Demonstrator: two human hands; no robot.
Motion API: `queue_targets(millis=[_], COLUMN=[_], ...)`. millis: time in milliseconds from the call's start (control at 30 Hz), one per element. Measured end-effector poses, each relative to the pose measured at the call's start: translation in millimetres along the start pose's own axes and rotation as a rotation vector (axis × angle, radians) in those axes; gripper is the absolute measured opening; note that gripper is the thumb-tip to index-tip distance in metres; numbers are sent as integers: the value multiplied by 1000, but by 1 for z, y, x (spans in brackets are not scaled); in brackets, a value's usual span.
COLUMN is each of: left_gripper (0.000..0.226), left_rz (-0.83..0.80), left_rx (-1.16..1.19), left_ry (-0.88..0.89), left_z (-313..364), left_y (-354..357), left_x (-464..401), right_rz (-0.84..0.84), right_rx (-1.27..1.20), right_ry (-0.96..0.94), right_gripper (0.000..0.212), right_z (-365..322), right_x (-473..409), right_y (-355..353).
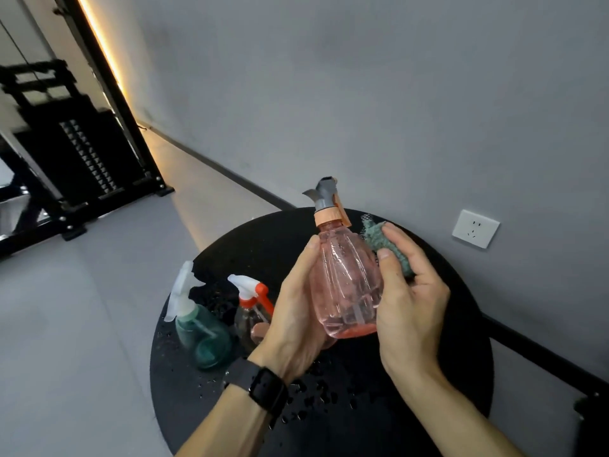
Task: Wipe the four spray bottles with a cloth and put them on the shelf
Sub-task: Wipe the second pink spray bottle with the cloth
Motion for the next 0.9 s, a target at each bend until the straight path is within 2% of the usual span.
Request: queue_targets(millis=[133,300,367,433,567,733,900], left_gripper=[62,75,71,64,55,43,55], left_rz=[41,164,231,265,337,376,450], left_rx=[13,5,-2,-46,-127,-136,-99], left_ry=[-6,-6,2,14,58,104,97], left_z=[-1,2,4,7,12,20,25], left_y=[-10,-34,-45,-49,-45,-49,-71], left_x=[0,0,0,1,8,13,14], right_rz=[-28,-156,-196,-250,-438,-577,-636], right_rx=[-11,40,85,169,387,523,549], right_ry=[34,49,-32,-189,-456,-547,-605], right_gripper=[32,33,33,33,32,32,30], right_z=[9,12,1,-16,-26,-16,-11], right_x=[5,6,4,3,11,20,38], right_y=[13,28,32,39,64,81,83])
Point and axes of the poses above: each hand's wrist, its own x-axis away from the middle knuckle, its own y-axis out of the palm, z = x × y, the point moved 5 cm from there along -x, towards the middle knuckle, and after that the axes turned 3 degrees about -x, right-handed, at the moved point
